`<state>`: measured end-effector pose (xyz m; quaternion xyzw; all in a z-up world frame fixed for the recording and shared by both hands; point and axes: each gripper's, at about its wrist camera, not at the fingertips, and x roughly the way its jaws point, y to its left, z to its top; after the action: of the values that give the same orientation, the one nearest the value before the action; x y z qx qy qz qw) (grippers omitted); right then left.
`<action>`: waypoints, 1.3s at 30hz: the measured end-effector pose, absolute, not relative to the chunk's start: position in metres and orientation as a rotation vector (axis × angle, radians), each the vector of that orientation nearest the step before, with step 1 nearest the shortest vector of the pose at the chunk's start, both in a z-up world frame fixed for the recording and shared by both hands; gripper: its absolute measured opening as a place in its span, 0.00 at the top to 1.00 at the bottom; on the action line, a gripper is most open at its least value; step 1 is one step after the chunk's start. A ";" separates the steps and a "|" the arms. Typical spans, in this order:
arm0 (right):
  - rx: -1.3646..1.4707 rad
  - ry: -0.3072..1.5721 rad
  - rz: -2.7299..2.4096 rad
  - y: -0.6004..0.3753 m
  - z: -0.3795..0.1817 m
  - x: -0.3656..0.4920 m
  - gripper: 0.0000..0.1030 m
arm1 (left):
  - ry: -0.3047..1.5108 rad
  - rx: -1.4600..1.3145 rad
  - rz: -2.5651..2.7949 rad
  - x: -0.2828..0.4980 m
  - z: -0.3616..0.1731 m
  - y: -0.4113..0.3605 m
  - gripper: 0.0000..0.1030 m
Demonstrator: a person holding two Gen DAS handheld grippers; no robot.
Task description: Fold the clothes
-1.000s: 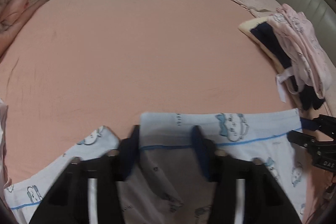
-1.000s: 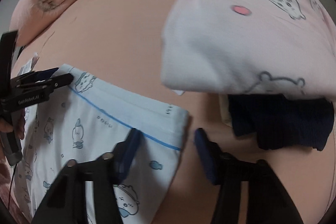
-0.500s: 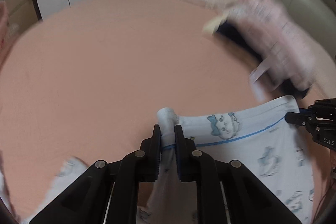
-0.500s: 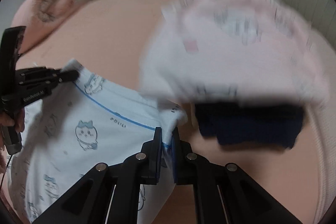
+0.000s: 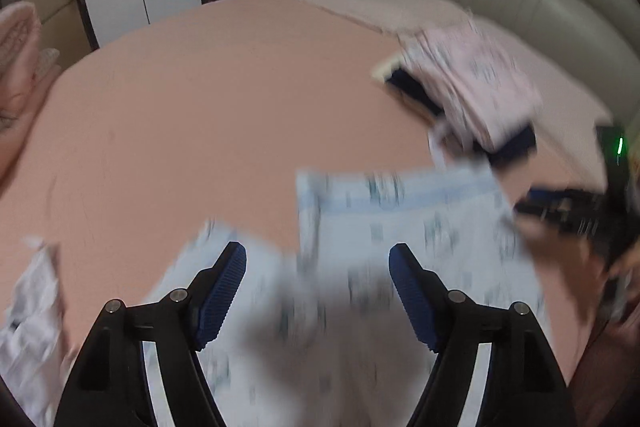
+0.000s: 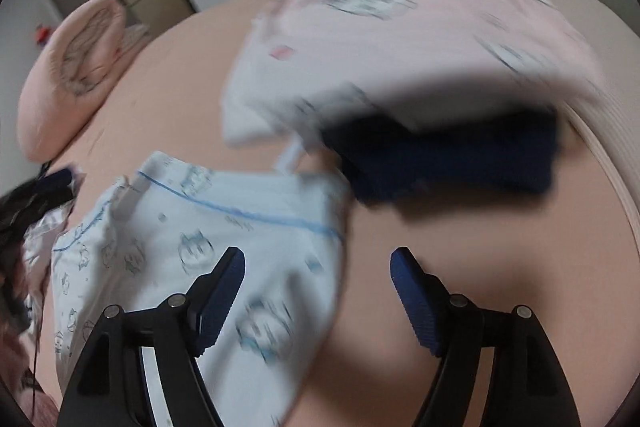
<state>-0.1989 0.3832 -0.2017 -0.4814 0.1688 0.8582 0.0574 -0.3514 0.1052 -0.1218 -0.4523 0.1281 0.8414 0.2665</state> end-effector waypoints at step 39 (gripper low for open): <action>-1.769 -0.150 2.648 0.301 -0.179 -0.182 0.17 | 0.366 -1.394 2.310 -0.188 -0.171 0.128 0.34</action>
<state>-0.1821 0.3010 -0.1790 -0.5548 -0.0470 0.8303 -0.0234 -0.1883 0.1279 -0.1711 -0.5008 0.1314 0.8299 0.2080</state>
